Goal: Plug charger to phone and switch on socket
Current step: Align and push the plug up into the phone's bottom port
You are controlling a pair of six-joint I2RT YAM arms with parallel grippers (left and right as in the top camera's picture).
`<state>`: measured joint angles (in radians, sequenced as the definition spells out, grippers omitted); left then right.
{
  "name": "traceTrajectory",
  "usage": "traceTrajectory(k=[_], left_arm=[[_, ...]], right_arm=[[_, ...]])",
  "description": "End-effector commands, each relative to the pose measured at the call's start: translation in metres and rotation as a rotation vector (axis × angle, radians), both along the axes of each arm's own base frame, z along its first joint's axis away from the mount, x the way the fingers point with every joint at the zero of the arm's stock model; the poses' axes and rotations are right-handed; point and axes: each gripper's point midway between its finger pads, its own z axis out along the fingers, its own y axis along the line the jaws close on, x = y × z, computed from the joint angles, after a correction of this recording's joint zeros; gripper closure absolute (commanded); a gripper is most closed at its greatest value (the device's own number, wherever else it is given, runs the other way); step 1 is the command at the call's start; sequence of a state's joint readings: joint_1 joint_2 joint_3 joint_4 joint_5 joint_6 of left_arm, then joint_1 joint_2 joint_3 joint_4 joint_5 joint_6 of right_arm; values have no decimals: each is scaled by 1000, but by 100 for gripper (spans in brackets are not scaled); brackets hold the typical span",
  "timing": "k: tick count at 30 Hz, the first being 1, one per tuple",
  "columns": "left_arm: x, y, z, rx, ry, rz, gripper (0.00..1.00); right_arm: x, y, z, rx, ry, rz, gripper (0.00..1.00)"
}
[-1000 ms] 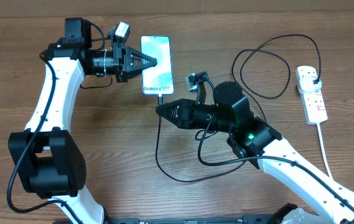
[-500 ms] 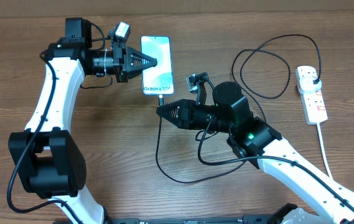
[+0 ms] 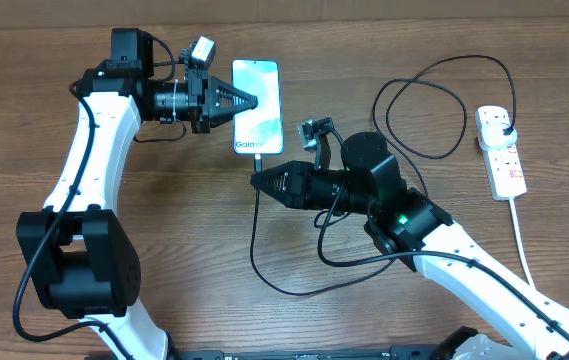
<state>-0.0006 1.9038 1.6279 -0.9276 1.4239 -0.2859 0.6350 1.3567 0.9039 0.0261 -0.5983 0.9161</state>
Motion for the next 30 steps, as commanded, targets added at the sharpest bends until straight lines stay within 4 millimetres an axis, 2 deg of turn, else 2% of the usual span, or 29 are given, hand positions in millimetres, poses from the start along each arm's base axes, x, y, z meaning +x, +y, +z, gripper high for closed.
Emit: traceTrajectory(k=[1, 8, 18, 30], left_arm=[[-4, -3, 17, -31, -30, -19, 96], [-5, -3, 17, -34, -30, -20, 95], [-5, -3, 17, -34, -30, -19, 96], [-5, -4, 18, -41, -30, -23, 96]], right_arm=[[5, -2, 1, 0, -16, -26, 96], [6, -3, 1, 0, -18, -32, 96], [19, -15, 2, 6, -14, -62, 96], [19, -15, 2, 6, -14, -63, 96]])
